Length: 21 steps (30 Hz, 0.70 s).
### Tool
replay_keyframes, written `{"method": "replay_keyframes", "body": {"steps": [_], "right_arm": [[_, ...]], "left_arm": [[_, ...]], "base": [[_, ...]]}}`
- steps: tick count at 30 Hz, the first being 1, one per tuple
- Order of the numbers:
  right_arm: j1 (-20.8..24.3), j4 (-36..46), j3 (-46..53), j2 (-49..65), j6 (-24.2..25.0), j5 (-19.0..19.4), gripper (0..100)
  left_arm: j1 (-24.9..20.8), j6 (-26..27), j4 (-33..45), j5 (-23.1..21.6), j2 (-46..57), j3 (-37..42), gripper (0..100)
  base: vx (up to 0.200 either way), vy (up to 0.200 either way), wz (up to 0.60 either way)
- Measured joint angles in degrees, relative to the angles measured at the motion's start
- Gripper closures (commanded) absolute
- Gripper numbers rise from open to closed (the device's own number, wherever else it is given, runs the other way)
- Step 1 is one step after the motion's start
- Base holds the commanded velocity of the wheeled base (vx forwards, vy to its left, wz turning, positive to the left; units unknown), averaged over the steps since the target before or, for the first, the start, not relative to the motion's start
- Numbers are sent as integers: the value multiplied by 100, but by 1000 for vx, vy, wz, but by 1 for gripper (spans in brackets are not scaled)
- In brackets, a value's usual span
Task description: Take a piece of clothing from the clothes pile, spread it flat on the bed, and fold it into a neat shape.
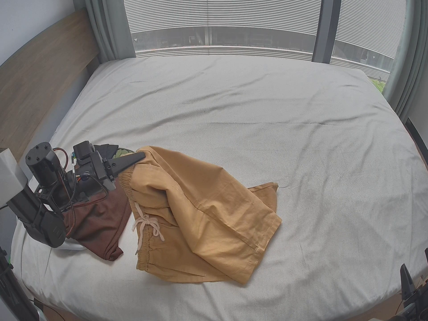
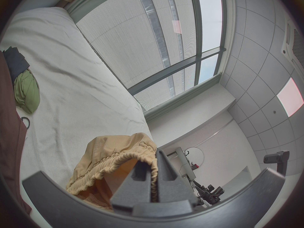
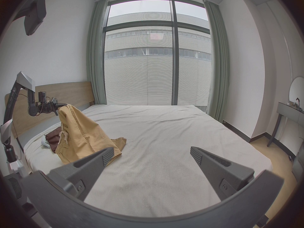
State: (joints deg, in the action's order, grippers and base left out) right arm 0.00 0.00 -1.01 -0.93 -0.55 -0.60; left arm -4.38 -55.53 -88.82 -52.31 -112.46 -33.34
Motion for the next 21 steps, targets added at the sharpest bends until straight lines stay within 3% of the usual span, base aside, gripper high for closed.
{"method": "replay_keyframes", "body": {"steps": [12,21], "right_arm": [[-7,-191,-11,0,76,24,0],[35,-511,-1006,-566,110,297,0]], "left_arm": [[-39,27,-9,11,-17,33,100],[-99,68,-9,178,2,22,100]], "base": [[0,0,0],[0,0,0]]}}
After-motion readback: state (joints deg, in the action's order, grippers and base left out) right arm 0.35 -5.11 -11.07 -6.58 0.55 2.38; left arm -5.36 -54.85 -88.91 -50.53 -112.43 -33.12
